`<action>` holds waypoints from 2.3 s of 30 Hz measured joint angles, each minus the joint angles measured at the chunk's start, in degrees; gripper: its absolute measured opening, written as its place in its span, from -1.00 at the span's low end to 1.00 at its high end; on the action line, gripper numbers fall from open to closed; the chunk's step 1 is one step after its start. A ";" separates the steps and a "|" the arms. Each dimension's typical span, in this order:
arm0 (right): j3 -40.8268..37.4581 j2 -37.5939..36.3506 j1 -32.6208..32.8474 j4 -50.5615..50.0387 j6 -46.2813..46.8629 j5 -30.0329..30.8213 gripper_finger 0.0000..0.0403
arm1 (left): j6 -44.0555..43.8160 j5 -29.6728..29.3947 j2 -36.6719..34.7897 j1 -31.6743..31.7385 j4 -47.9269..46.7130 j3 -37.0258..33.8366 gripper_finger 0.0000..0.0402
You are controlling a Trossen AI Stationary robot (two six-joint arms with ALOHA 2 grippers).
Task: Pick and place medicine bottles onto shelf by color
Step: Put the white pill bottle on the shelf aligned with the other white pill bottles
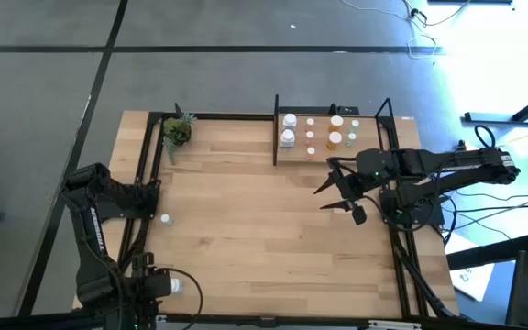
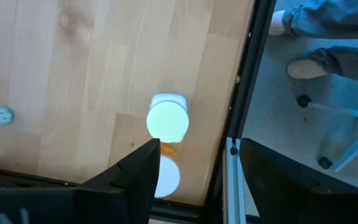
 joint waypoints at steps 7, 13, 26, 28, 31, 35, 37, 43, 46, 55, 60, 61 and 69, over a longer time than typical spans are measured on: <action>0.00 0.00 0.02 0.00 0.00 0.00 0.02 | -3.86 -4.51 0.00 0.00 0.00 0.00 0.07; 0.00 0.00 0.01 0.00 -0.02 0.00 0.02 | -5.10 -4.66 0.00 0.00 2.67 0.01 0.07; 0.00 0.00 0.01 0.00 0.00 0.00 0.02 | -7.41 -4.42 0.07 0.00 2.93 -1.42 0.07; 0.00 0.00 0.00 0.00 0.00 0.00 0.02 | -7.47 -4.39 0.07 0.01 2.93 -1.42 0.07; 0.00 0.01 0.00 0.00 0.00 0.00 0.02 | -8.21 -3.27 0.07 0.48 2.91 -1.42 0.07; 0.00 0.00 0.00 0.00 0.00 0.02 0.02 | -8.98 -2.26 0.07 1.19 2.75 -1.42 0.07; 0.00 0.00 0.00 0.00 0.00 0.00 0.02 | -9.01 -2.28 0.07 1.29 2.11 -1.42 0.09; 0.00 0.02 0.01 0.00 0.00 0.01 0.02 | -12.90 -2.28 0.07 1.29 0.49 -1.42 0.32; 0.00 0.02 0.01 0.00 0.00 0.01 0.02 | -11.69 -2.30 0.07 1.18 0.35 -1.42 0.47; 0.00 0.02 0.00 0.00 0.00 0.02 0.02 | -9.56 -1.89 0.04 1.18 3.46 -6.59 0.61; 0.00 0.02 0.01 0.00 0.00 0.02 0.02 | -8.51 -0.63 0.04 1.16 6.84 -10.43 0.61; 0.00 0.02 0.00 0.00 0.00 0.01 0.02 | -8.16 -0.57 0.04 1.16 7.99 -11.11 0.61; 0.00 0.02 0.01 0.00 0.00 0.01 0.02 | -6.97 1.14 0.04 1.18 11.76 -15.87 0.61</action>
